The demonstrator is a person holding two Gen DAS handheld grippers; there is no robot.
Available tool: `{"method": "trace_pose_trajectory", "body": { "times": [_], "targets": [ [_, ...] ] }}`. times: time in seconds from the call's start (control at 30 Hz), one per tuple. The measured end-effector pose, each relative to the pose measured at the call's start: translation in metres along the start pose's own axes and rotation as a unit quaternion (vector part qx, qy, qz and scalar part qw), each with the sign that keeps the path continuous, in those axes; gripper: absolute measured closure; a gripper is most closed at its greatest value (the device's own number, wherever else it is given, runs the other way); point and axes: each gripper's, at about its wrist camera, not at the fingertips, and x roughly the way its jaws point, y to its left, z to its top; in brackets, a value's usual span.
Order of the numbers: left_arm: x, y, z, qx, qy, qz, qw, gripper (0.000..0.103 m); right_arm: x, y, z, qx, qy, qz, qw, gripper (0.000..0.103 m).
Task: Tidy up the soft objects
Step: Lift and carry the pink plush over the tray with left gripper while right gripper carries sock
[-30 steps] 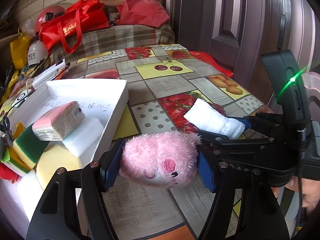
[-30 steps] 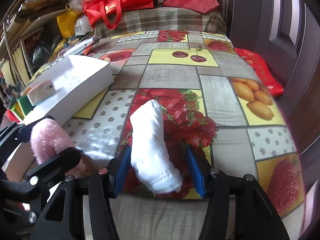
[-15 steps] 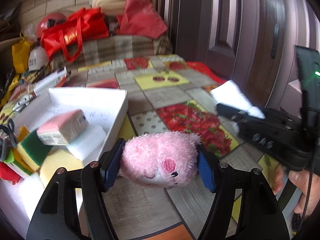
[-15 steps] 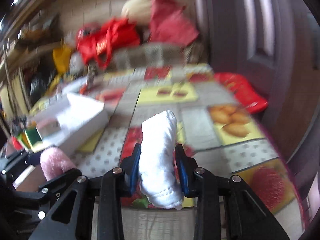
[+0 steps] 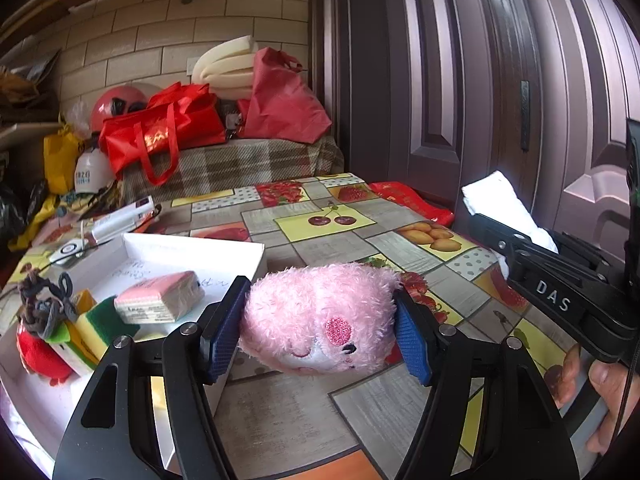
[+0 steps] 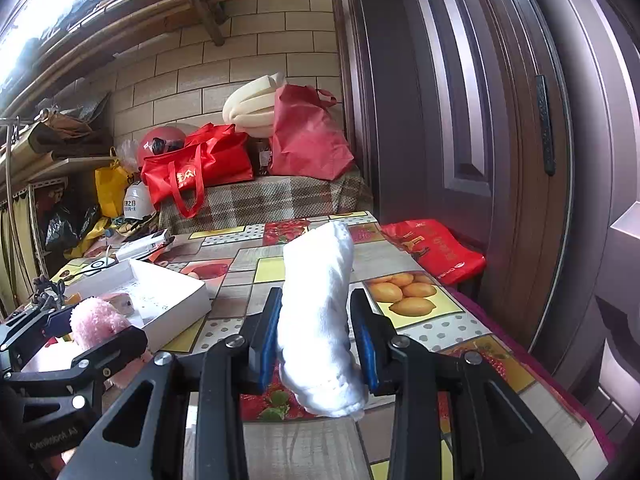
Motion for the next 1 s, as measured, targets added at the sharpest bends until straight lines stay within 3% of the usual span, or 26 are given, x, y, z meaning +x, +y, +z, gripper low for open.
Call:
{"method": "trace_pose_trajectory", "body": {
  "times": [0.63,1.0],
  "targets": [
    [-0.034,0.029,-0.015,-0.007,0.003,0.001,1.0000,0.035,-0.010,0.029,-0.006,0.004,0.004,0.037,0.999,0.069],
    [-0.053,0.069,-0.024,-0.024,0.009,0.032,0.9992,0.035,-0.009,0.059,-0.009,-0.022,0.013,0.066,0.997,0.069]
  ]
}}
